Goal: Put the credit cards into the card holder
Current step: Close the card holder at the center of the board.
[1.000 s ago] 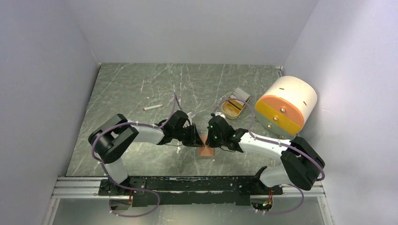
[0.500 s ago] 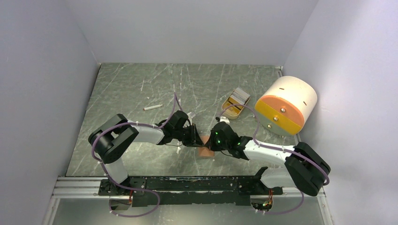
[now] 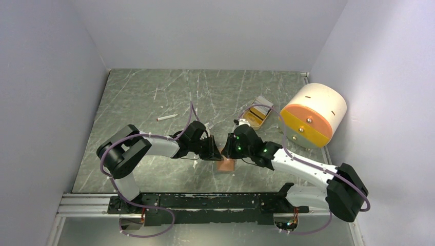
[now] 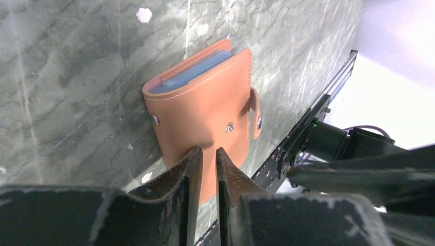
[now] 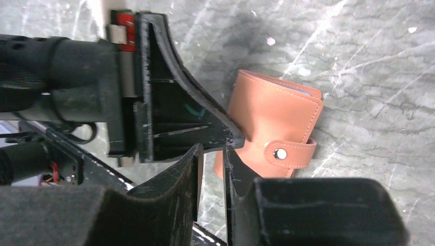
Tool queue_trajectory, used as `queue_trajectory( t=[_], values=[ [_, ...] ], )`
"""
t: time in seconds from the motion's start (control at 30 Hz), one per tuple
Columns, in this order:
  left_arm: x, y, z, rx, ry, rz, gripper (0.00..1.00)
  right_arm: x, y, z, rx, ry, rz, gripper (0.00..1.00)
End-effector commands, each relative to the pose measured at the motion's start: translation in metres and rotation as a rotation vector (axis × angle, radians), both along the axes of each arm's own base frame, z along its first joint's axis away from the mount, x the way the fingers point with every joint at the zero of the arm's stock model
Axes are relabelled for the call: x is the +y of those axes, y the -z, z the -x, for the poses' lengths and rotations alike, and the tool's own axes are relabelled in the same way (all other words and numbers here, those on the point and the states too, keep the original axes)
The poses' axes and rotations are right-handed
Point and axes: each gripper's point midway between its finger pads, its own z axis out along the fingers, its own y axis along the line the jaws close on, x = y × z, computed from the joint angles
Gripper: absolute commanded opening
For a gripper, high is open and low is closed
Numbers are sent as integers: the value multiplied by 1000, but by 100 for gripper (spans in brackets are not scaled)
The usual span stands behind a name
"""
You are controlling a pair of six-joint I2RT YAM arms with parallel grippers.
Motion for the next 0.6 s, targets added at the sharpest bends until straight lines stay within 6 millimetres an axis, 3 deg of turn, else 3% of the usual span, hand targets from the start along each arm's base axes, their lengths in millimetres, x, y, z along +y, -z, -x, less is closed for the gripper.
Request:
queue_trajectory(
  t=[0.0,0.3,0.57],
  values=[
    [10,14,10,24,4,-62,23,-13,-15,-1,-33,9,58,25],
    [8,10,9,18,13,-57,23,-51,2,-11,-14,108,192,30],
    [7,11,10,17,25,-49,23,-44,24,-6,73,70,70,26]
  ],
)
